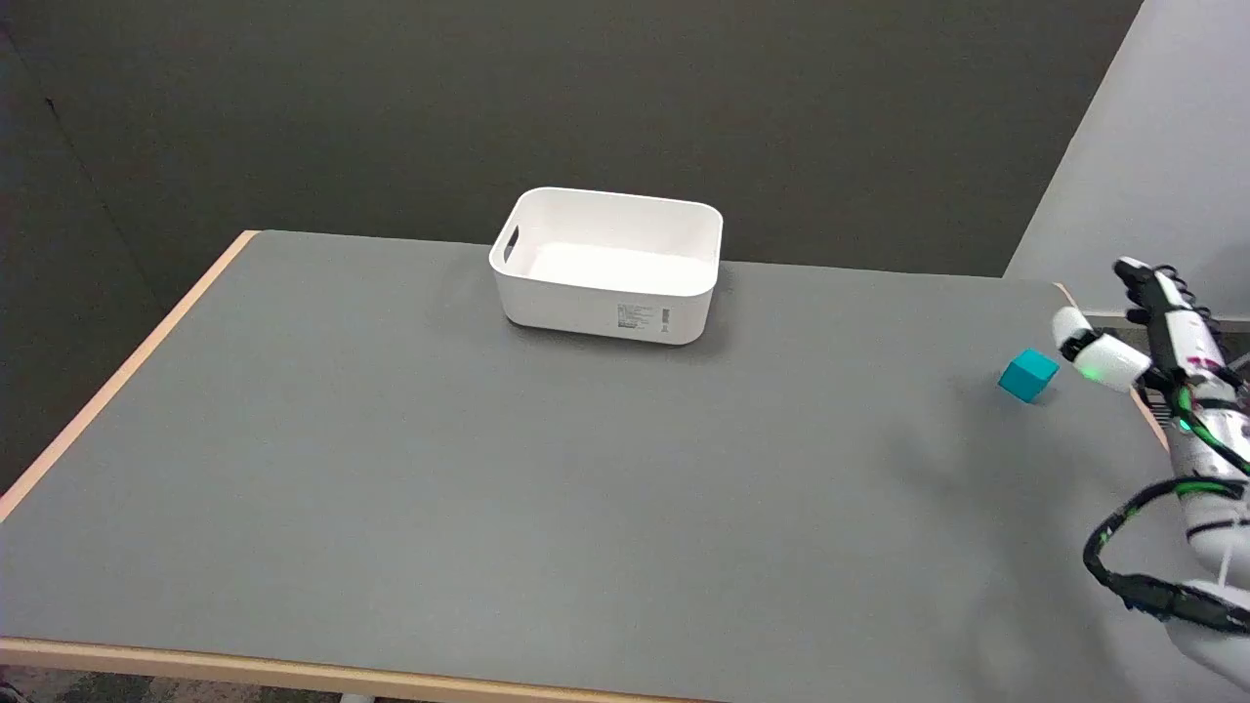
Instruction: Pick up blue wooden cube.
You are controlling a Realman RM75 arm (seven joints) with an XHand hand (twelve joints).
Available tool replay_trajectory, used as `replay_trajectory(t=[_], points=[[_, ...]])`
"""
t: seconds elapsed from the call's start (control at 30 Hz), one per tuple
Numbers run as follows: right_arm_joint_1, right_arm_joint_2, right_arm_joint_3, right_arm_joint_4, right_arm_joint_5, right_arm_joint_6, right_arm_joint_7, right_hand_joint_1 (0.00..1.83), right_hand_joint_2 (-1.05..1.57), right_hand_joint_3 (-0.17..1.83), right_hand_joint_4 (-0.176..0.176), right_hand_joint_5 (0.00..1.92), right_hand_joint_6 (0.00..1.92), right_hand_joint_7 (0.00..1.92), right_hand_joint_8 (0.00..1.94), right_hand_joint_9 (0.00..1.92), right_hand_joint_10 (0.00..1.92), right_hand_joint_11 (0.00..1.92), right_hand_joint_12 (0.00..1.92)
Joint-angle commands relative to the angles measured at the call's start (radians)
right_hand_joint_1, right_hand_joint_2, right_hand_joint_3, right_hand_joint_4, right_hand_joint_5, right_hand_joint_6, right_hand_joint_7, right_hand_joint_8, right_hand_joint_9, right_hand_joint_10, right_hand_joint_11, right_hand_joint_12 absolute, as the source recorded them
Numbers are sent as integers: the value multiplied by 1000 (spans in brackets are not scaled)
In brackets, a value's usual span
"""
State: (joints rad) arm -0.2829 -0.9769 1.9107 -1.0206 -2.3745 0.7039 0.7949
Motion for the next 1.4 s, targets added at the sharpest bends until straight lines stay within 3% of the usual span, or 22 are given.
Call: replay_trajectory(t=[0.03,0.5,1.03,1.27,1.4], points=[[106,49,-23,7,-142,-181,-12,466,591,947,-42,100,396,102,359,15,670,-1,1080],[52,29,5,28,-161,-261,-12,451,585,942,-45,103,397,101,359,12,671,-1,1083],[64,75,-35,25,-227,-333,-4,442,596,943,-45,118,394,125,355,31,679,-1,1111],[70,76,-38,45,-227,-359,-4,493,595,936,-42,132,400,137,352,52,685,-1,1125],[74,74,-48,56,-227,-368,-4,609,637,867,-46,168,364,180,307,67,690,-1,1183]])
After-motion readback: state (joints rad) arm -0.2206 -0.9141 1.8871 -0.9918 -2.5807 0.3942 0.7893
